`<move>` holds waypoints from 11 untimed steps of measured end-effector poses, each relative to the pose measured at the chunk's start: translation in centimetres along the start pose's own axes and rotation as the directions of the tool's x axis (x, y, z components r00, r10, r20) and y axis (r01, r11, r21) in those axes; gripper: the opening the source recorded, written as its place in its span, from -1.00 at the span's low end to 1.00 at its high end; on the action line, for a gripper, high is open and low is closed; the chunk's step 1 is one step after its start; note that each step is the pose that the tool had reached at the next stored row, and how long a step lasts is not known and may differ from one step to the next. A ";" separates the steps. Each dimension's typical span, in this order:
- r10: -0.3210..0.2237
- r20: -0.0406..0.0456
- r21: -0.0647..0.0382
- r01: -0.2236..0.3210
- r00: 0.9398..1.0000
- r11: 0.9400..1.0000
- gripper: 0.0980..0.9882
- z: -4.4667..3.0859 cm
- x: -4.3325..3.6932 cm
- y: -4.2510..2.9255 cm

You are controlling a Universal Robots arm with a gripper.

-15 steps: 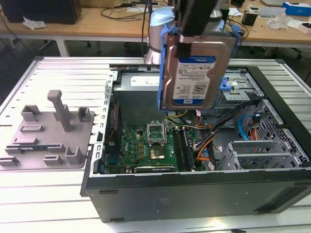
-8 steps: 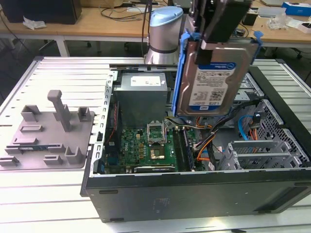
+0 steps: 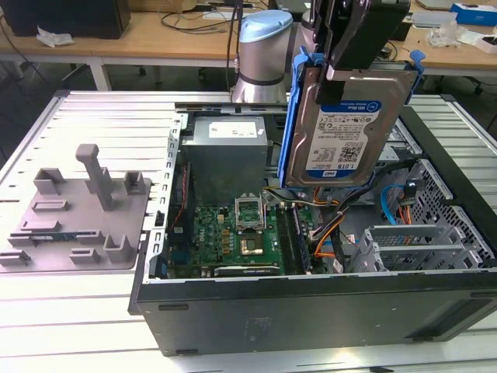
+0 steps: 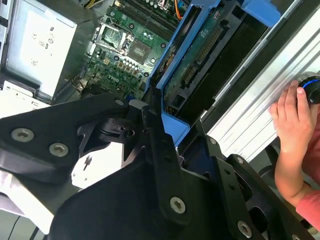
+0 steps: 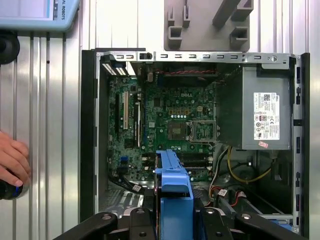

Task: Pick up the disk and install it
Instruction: 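Insert the disk into the insertion slot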

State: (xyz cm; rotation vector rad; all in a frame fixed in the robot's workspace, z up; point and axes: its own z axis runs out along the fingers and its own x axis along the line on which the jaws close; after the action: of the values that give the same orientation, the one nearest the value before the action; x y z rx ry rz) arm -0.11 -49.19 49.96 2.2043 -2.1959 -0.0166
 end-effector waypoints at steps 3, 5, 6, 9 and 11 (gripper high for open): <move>0.000 0.000 0.000 0.000 1.000 1.000 -0.40 0.00 0.00 -0.01; 0.000 0.000 0.000 0.000 1.000 1.000 -0.40 0.00 0.00 -0.01; 0.000 0.000 0.000 0.000 1.000 1.000 -0.40 0.00 0.00 -0.01; 0.000 0.000 0.000 0.000 1.000 1.000 -0.40 0.00 0.00 -0.02; 0.000 0.000 0.000 0.000 1.000 1.000 -0.40 0.00 0.00 -0.02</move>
State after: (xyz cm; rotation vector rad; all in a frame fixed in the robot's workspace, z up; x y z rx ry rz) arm -0.09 -49.19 49.96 2.2043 -2.1959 -0.0166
